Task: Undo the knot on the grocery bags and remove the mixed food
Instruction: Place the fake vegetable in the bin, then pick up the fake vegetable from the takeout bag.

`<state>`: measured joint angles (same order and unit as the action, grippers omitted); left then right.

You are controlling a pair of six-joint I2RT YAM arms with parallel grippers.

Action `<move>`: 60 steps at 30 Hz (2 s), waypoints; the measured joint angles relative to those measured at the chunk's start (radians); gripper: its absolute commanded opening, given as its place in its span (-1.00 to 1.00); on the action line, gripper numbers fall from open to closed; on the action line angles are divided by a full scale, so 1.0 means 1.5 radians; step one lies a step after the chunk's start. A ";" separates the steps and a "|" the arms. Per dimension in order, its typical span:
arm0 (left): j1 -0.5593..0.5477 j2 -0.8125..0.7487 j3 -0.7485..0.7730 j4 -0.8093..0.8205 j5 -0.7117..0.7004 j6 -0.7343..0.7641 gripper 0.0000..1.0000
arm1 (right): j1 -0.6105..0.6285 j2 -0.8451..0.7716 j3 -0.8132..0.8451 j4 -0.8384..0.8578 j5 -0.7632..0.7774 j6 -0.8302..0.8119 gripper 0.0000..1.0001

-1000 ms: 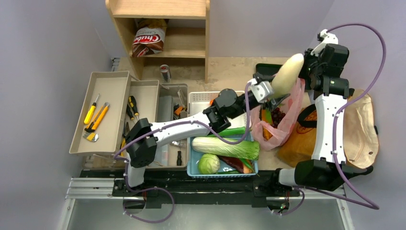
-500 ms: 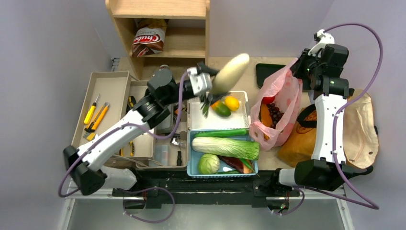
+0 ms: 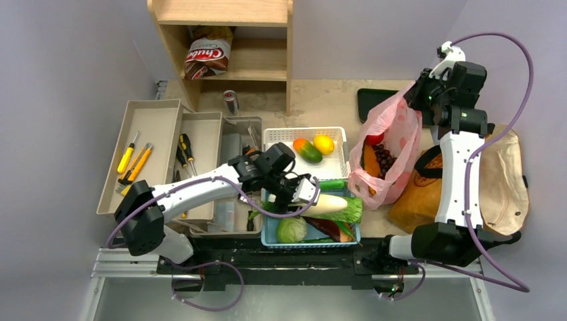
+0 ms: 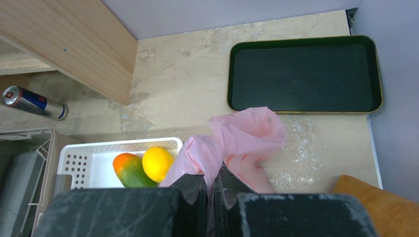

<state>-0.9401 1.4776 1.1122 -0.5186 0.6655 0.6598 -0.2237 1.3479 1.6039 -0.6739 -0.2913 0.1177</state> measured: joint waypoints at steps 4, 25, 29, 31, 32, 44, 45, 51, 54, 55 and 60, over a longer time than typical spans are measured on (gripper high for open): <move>-0.024 0.007 -0.007 -0.008 -0.018 0.033 0.17 | 0.000 0.000 0.000 -0.002 -0.001 -0.002 -1.00; -0.035 -0.011 -0.002 -0.007 -0.048 -0.006 0.97 | 0.000 0.000 0.000 -0.007 -0.010 -0.005 -1.00; -0.043 -0.011 0.007 -0.003 -0.047 -0.007 1.00 | 0.000 0.000 0.000 -0.008 -0.012 -0.005 -1.00; -0.044 -0.013 0.016 -0.009 -0.041 -0.009 1.00 | 0.000 0.000 0.000 -0.010 -0.016 -0.007 -1.00; -0.043 -0.017 0.022 -0.013 -0.033 -0.012 1.00 | 0.000 0.000 0.000 -0.010 -0.019 -0.008 -1.00; 0.023 -0.039 0.259 0.032 0.007 -0.150 0.24 | 0.000 0.000 0.003 -0.027 -0.111 -0.022 -1.00; 0.023 -0.007 0.310 0.047 0.006 -0.166 0.01 | 0.000 0.000 0.004 -0.031 -0.116 -0.022 -1.00; -0.013 0.198 0.513 0.165 -0.024 -0.219 -0.71 | 0.000 -0.007 0.007 -0.048 -0.115 -0.029 -1.00; -0.056 0.283 0.545 0.196 -0.045 -0.222 -0.78 | 0.000 -0.015 0.007 -0.049 -0.107 -0.028 -1.00; -0.069 0.310 0.553 0.202 -0.054 -0.221 -0.80 | 0.000 -0.018 0.007 -0.049 -0.099 -0.028 -1.00; -0.111 0.423 0.581 0.232 -0.141 -0.218 -0.51 | 0.000 -0.022 0.016 -0.050 -0.076 -0.018 -1.00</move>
<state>-1.1061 2.1120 1.9839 -0.1707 0.4538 0.3328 -0.2237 1.3151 1.6283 -0.7490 -0.4046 0.0906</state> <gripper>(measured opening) 0.123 0.004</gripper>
